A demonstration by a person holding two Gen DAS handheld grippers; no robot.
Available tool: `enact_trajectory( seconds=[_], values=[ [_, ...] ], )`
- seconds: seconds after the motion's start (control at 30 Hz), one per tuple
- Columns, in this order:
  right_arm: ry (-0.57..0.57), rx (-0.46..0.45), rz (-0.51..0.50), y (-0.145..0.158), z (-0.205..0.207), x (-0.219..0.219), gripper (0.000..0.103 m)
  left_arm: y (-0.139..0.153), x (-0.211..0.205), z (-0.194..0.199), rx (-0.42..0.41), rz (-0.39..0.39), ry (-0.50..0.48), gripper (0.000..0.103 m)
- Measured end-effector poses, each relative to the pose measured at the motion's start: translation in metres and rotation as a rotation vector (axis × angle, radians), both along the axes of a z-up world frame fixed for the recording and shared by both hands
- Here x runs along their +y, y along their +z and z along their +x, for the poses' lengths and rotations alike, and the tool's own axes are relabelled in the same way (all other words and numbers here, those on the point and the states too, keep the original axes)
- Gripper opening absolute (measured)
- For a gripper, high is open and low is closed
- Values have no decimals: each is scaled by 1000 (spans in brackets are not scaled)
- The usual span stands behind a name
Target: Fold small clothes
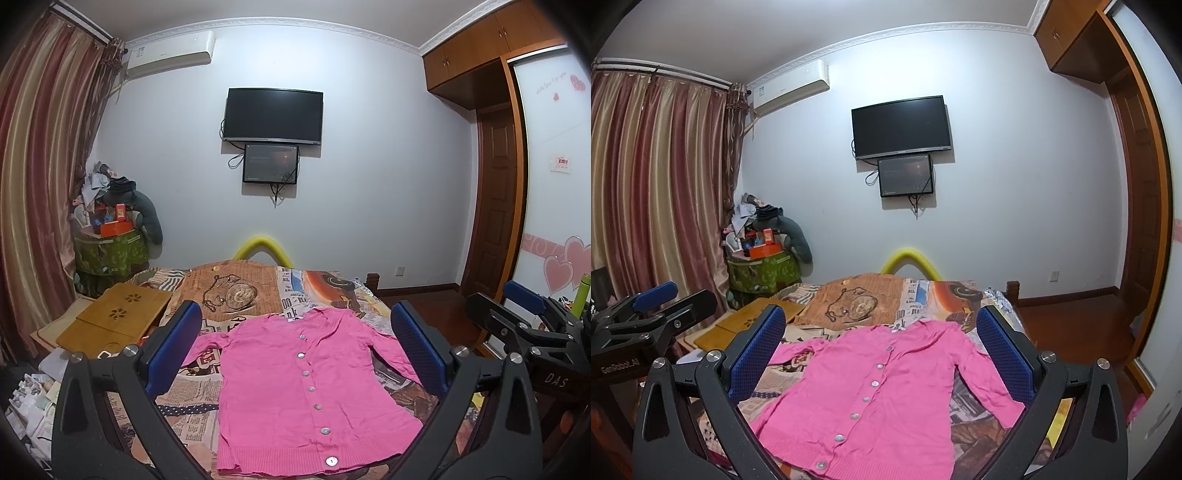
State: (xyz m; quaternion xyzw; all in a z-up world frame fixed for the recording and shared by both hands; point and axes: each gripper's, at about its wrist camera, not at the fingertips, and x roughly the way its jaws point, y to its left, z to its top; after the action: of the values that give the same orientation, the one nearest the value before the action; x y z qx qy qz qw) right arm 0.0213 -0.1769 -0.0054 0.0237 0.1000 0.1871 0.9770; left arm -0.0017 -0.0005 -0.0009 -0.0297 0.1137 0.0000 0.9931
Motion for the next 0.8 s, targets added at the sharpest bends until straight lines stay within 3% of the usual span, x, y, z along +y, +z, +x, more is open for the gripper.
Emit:
enact_trajectory(
  seconds=[0.8],
  values=[
    [-1, 5, -1, -3, 1, 1, 103, -1, 5, -2, 1, -3, 13, 103]
  ],
)
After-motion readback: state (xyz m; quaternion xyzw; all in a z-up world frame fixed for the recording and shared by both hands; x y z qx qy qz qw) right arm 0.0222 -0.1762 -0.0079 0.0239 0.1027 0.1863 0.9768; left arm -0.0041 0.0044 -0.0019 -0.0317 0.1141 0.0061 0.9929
